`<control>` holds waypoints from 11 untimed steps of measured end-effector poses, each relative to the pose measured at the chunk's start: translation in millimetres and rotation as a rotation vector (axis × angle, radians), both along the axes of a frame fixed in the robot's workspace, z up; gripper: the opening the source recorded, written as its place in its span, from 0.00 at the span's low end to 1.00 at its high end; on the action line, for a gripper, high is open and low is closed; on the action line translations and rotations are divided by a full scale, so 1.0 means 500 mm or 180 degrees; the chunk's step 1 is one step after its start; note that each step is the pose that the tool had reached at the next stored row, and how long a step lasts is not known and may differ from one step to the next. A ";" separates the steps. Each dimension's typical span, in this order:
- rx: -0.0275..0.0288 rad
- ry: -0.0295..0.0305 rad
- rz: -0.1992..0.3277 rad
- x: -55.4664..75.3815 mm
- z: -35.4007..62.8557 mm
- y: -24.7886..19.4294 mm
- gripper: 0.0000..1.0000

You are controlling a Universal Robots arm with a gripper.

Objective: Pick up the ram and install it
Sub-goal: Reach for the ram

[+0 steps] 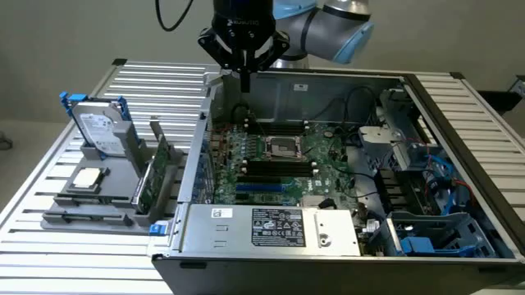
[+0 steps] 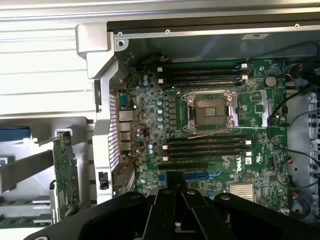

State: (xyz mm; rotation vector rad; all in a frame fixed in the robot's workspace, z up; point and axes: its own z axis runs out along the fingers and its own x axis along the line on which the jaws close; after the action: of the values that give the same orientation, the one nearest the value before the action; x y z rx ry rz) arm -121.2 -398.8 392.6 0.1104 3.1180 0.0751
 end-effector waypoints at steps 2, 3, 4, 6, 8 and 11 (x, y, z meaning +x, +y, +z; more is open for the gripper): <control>0.0000 0.0000 0.0000 0.000 0.000 0.0000 0.11; 0.0000 0.0000 0.0000 0.000 0.000 0.0000 0.11; 0.0000 0.0000 0.0000 0.000 0.000 0.0000 0.11; 0.0000 0.0000 0.0000 0.000 0.000 0.0000 0.11; 0.0000 0.0000 0.0000 0.000 0.000 0.0000 0.11; 0.0000 0.0000 0.0000 0.000 0.000 0.0000 0.11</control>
State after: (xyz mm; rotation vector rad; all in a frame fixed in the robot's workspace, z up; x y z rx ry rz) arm -121.2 -398.8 392.6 0.1104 3.1180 0.0750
